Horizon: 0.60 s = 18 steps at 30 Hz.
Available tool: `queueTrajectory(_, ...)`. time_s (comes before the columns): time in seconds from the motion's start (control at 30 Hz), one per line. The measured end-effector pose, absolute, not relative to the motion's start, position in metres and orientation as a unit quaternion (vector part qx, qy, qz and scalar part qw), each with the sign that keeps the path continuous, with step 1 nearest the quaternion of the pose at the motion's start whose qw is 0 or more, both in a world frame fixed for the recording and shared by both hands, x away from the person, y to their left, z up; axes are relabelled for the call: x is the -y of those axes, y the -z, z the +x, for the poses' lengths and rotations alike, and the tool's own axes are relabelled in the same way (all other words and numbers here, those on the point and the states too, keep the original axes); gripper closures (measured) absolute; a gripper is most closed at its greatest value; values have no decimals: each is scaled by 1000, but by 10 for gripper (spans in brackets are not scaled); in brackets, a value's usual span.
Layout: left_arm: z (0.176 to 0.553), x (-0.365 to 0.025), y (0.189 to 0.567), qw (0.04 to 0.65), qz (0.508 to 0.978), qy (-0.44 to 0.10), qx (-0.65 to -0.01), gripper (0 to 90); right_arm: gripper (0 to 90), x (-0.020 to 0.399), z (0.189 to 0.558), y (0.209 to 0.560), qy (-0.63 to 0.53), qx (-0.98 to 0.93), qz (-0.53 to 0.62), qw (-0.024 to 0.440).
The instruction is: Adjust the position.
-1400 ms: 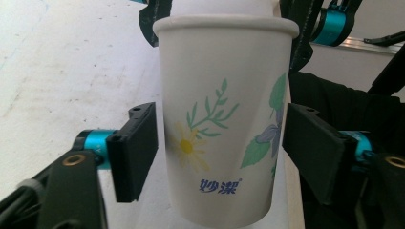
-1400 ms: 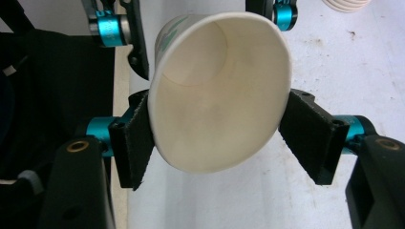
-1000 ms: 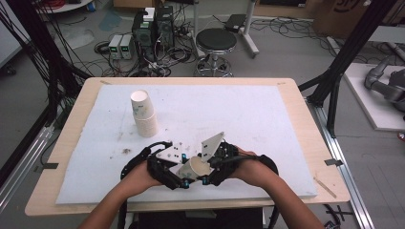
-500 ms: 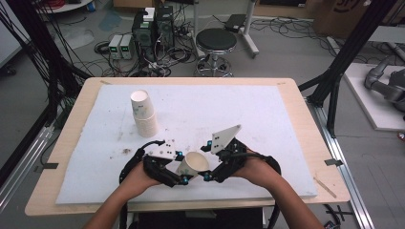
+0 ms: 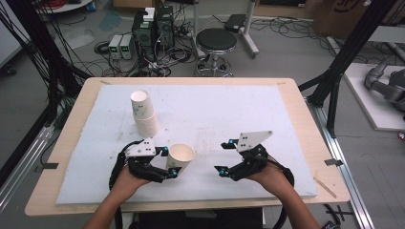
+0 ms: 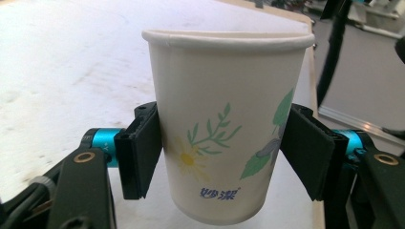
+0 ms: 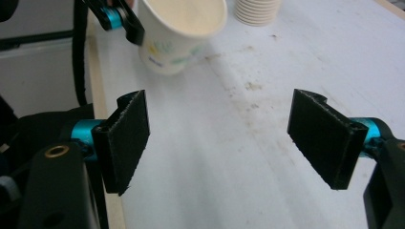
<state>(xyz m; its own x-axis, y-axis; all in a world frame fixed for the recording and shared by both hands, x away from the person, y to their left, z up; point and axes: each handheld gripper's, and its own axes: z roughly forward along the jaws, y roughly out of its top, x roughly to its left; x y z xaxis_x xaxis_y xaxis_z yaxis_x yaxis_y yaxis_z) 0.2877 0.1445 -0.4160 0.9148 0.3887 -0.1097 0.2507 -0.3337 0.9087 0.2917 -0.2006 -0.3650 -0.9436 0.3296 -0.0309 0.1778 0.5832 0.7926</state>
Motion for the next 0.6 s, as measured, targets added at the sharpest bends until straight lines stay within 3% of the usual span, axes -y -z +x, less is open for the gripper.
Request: queueTrajectory(0.6,283,-176,421,585,770,-110,-230,319,228,257,285,401,-468,-839,243,130)
